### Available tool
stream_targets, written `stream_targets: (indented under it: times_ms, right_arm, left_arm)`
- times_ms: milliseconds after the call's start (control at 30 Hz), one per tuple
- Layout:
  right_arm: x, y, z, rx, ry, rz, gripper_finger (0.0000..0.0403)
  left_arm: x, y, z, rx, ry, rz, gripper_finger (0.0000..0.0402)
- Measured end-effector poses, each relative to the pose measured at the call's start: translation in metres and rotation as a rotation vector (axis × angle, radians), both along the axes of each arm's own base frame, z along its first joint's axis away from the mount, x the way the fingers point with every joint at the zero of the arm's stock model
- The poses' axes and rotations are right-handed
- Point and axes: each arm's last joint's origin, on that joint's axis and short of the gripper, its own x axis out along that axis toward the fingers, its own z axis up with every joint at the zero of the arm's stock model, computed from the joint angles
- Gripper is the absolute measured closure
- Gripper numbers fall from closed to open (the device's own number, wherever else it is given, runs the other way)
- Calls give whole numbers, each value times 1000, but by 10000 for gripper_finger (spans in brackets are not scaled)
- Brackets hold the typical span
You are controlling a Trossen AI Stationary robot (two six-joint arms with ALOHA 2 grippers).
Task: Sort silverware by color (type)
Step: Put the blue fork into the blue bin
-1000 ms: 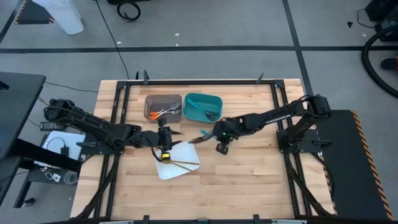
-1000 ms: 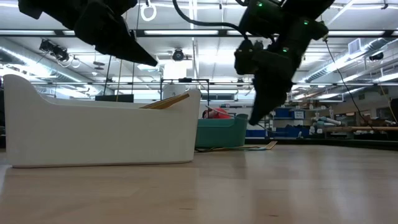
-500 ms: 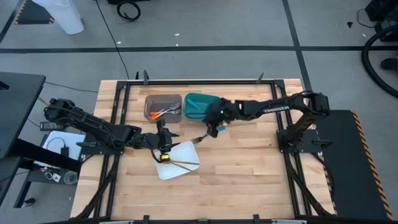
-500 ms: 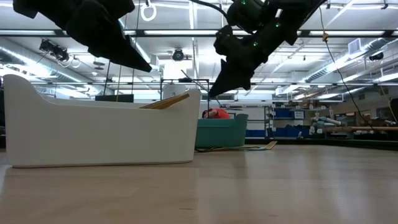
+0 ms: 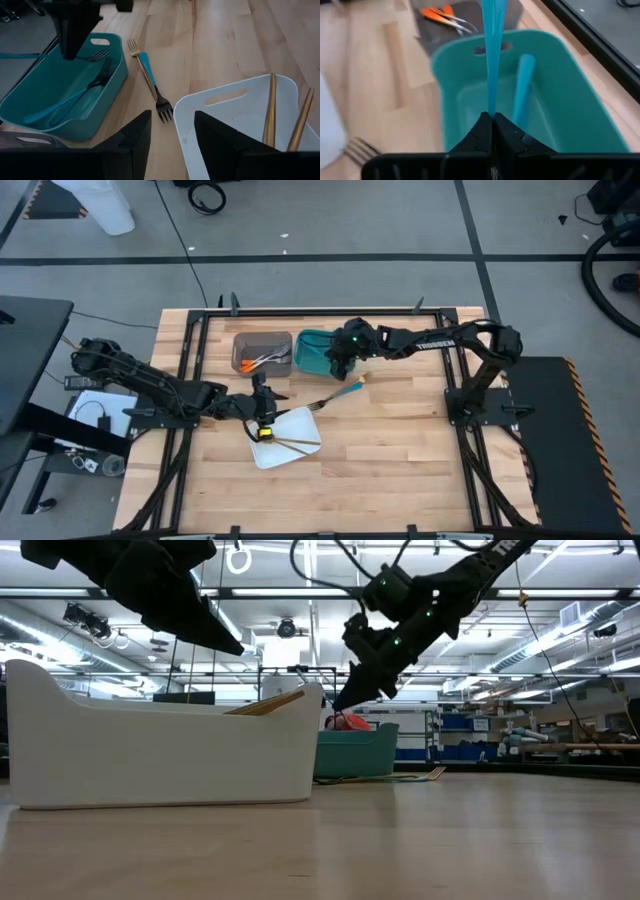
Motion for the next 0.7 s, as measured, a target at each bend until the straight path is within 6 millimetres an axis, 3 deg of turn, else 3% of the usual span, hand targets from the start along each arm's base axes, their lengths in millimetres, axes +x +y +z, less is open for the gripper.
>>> stream_targets:
  times_ms: [333, 700]
  right_arm:
    - [0, -24, -20, -8, 37, -26, 391]
    - [7, -30, -51, 14, 90, -32, 379]
  left_arm:
    - [0, 0, 0, 0, 0, 2, 242]
    - [0, 1, 0, 0, 2, 3, 242]
